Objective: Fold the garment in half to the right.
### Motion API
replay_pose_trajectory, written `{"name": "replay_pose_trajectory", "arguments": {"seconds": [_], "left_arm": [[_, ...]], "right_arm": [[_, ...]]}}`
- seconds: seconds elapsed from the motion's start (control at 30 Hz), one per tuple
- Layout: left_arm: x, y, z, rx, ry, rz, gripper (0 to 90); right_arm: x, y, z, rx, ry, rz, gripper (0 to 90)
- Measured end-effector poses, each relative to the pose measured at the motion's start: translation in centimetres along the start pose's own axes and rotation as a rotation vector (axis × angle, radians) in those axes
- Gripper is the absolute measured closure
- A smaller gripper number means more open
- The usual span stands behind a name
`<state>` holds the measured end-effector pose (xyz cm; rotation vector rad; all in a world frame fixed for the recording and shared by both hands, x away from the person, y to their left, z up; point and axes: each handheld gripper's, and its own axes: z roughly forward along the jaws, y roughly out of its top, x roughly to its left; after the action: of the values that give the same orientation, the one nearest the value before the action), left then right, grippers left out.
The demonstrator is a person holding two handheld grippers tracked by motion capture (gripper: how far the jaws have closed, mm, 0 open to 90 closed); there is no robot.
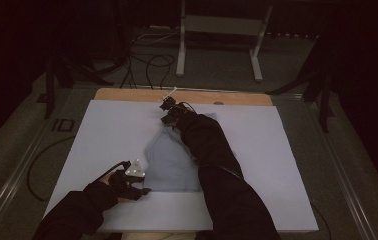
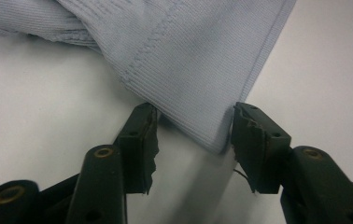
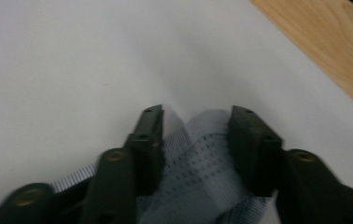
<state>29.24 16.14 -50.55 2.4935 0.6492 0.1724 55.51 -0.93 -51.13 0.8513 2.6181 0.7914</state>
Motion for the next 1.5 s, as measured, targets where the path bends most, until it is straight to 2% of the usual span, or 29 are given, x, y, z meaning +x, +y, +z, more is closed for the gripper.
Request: {"name": "replay_pose_trajectory", "arguments": {"seconds": [0.17, 0.2, 0.27, 0.33, 0.4, 0.7, 0.97, 1.1, 1.33, 1.5], "left_arm": [[0.0, 0.4, 0.1, 0.01, -0.004, -0.008, 61.4], [0.0, 0.5, 0.1, 0.011, -0.005, -0.009, 65.9], [0.1, 0.6, 0.2, 0.01, -0.008, -0.014, 72.1], [0.2, 0.8, 0.3, 0.007, -0.017, -0.021, 81.3], [0.1, 0.9, 0.3, 0.004, -0.015, -0.02, 84.5], [0.3, 1.3, -0.4, -0.016, -0.029, -0.033, 86.5], [-0.2, 2.1, -1.4, -0.022, -0.014, -0.009, 86.6], [-0.5, 2.8, -1.6, -0.012, -0.011, 0.013, 86.8], [-0.8, 3.8, -2.1, -0.003, 0.005, 0.025, 87.0], [-1.0, 4.9, -2.5, -0.015, 0.01, 0.041, 87.0]], "right_arm": [[0.3, 0.2, 0.0, 0.021, -0.017, -0.028, 77.3], [0.4, 0.3, 0.0, 0.029, -0.024, -0.038, 80.6], [0.4, 0.4, 0.0, 0.038, -0.024, -0.052, 84.1], [0.3, 0.4, -0.1, 0.035, -0.021, -0.044, 85.8], [0.3, 0.4, -0.4, 0.024, -0.017, -0.033, 86.4], [-0.3, 0.3, -1.4, -0.003, 0.0, -0.022, 86.9], [-0.4, 0.5, -2.5, -0.021, -0.003, -0.037, 87.0], [-0.4, 0.6, -3.2, -0.038, -0.003, -0.035, 87.0], [-0.7, 0.9, -4.9, -0.059, 0.0, -0.036, 87.0], [-0.9, 0.8, -5.8, -0.076, 0.005, -0.035, 87.0]]}}
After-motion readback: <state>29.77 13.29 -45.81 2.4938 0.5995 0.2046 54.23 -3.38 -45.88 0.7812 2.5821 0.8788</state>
